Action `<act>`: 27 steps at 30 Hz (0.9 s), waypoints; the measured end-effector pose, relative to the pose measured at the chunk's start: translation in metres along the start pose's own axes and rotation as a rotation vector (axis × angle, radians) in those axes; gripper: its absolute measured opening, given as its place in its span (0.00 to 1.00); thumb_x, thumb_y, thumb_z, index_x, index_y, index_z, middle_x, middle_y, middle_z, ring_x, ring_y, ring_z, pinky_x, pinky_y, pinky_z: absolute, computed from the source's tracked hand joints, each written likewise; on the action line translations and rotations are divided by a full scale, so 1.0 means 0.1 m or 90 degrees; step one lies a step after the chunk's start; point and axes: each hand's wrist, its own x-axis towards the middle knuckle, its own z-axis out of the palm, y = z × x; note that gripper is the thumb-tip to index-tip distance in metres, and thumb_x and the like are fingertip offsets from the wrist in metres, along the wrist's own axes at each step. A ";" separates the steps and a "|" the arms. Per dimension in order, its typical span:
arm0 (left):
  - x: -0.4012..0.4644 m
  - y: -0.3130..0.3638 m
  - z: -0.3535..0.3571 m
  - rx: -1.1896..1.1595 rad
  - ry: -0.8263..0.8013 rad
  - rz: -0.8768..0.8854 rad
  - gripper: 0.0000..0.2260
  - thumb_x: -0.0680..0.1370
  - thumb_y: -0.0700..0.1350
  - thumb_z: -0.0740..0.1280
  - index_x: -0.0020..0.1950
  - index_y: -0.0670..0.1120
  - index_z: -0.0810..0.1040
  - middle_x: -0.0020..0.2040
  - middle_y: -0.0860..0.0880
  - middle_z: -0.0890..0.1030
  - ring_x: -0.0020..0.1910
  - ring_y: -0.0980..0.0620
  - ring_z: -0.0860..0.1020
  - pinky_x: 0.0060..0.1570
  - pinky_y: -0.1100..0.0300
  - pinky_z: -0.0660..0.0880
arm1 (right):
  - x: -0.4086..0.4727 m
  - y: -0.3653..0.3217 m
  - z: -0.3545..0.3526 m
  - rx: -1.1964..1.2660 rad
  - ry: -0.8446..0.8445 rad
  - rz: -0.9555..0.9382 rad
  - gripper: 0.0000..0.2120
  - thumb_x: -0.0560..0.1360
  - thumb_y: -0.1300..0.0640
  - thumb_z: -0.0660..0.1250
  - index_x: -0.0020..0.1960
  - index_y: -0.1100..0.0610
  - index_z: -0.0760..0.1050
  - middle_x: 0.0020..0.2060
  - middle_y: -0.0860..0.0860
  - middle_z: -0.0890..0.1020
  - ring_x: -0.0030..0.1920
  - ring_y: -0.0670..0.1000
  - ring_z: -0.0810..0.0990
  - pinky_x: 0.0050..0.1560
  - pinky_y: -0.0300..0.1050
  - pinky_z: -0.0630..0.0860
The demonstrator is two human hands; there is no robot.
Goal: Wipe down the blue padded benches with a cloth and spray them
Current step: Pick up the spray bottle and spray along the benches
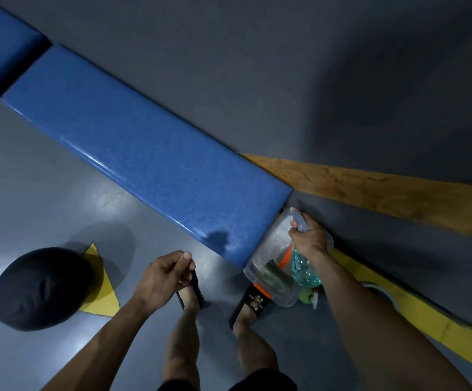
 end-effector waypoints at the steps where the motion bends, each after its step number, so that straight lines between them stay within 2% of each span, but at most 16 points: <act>1: 0.03 -0.01 -0.05 -0.003 -0.004 0.000 0.19 0.79 0.57 0.60 0.41 0.44 0.80 0.34 0.44 0.82 0.34 0.50 0.79 0.38 0.57 0.77 | -0.02 -0.05 0.05 0.015 -0.001 -0.010 0.12 0.75 0.60 0.66 0.56 0.49 0.77 0.46 0.49 0.80 0.47 0.54 0.78 0.46 0.41 0.69; 4: 0.15 -0.05 -0.24 0.003 -0.008 0.010 0.18 0.81 0.57 0.60 0.41 0.47 0.81 0.35 0.45 0.82 0.34 0.50 0.80 0.39 0.55 0.77 | -0.02 -0.18 0.27 0.055 -0.034 -0.034 0.16 0.75 0.61 0.67 0.60 0.48 0.78 0.47 0.47 0.79 0.47 0.51 0.79 0.48 0.43 0.73; 6: 0.22 -0.07 -0.40 0.007 -0.013 0.023 0.18 0.81 0.58 0.60 0.41 0.48 0.80 0.35 0.45 0.82 0.35 0.50 0.80 0.40 0.54 0.77 | -0.01 -0.33 0.44 0.072 -0.054 -0.037 0.17 0.73 0.63 0.68 0.59 0.47 0.78 0.46 0.46 0.80 0.46 0.50 0.79 0.49 0.48 0.77; 8: 0.28 -0.10 -0.58 0.019 -0.017 0.036 0.18 0.82 0.57 0.59 0.43 0.47 0.81 0.35 0.46 0.82 0.35 0.49 0.81 0.40 0.54 0.77 | 0.02 -0.48 0.63 0.065 -0.055 -0.031 0.14 0.73 0.63 0.68 0.55 0.48 0.79 0.43 0.45 0.81 0.46 0.53 0.81 0.50 0.55 0.80; 10: 0.33 -0.11 -0.76 0.000 -0.017 0.036 0.19 0.81 0.57 0.59 0.42 0.45 0.80 0.35 0.45 0.82 0.34 0.48 0.80 0.38 0.56 0.77 | 0.03 -0.62 0.82 0.040 -0.045 -0.022 0.08 0.73 0.61 0.67 0.49 0.49 0.77 0.39 0.43 0.79 0.45 0.56 0.82 0.48 0.58 0.80; 13: 0.39 -0.13 -1.01 -0.027 -0.012 0.041 0.19 0.79 0.56 0.60 0.41 0.44 0.80 0.34 0.44 0.82 0.33 0.50 0.79 0.36 0.60 0.76 | -0.07 -0.79 1.04 0.022 -0.015 -0.012 0.09 0.72 0.61 0.67 0.50 0.51 0.77 0.41 0.47 0.79 0.44 0.57 0.81 0.46 0.57 0.80; 15: 0.44 -0.17 -1.18 -0.044 -0.015 0.043 0.18 0.79 0.54 0.60 0.41 0.43 0.80 0.33 0.43 0.82 0.32 0.51 0.78 0.35 0.63 0.76 | -0.21 -0.86 1.16 -0.003 -0.022 -0.015 0.12 0.72 0.62 0.67 0.53 0.52 0.78 0.42 0.47 0.80 0.44 0.55 0.80 0.46 0.52 0.78; 19: 0.54 -0.26 -1.47 -0.067 -0.023 0.034 0.17 0.79 0.53 0.60 0.40 0.42 0.79 0.32 0.43 0.81 0.31 0.52 0.78 0.33 0.65 0.75 | -0.59 -0.89 1.42 0.003 -0.118 -0.058 0.13 0.71 0.66 0.66 0.47 0.48 0.77 0.41 0.43 0.80 0.42 0.47 0.79 0.45 0.44 0.75; 22: 0.62 -0.36 -1.69 -0.060 -0.023 0.040 0.16 0.81 0.53 0.59 0.40 0.47 0.79 0.33 0.43 0.81 0.32 0.51 0.78 0.34 0.63 0.75 | -0.79 -0.84 1.64 -0.046 -0.173 -0.079 0.16 0.71 0.68 0.66 0.55 0.54 0.79 0.42 0.40 0.79 0.42 0.42 0.78 0.45 0.35 0.72; 24: 0.66 -0.41 -1.82 -0.057 -0.022 0.042 0.16 0.81 0.54 0.59 0.40 0.49 0.79 0.33 0.45 0.81 0.32 0.51 0.78 0.35 0.63 0.75 | -0.89 -0.82 1.77 -0.085 -0.193 -0.072 0.13 0.70 0.65 0.66 0.52 0.54 0.79 0.40 0.40 0.79 0.40 0.41 0.78 0.42 0.31 0.71; 27: 0.69 -0.44 -1.96 -0.068 -0.005 0.038 0.16 0.80 0.56 0.59 0.39 0.50 0.79 0.32 0.47 0.80 0.32 0.52 0.77 0.35 0.63 0.74 | -0.99 -0.81 1.90 -0.155 -0.188 -0.059 0.05 0.66 0.57 0.64 0.42 0.50 0.74 0.38 0.45 0.80 0.42 0.51 0.79 0.42 0.44 0.74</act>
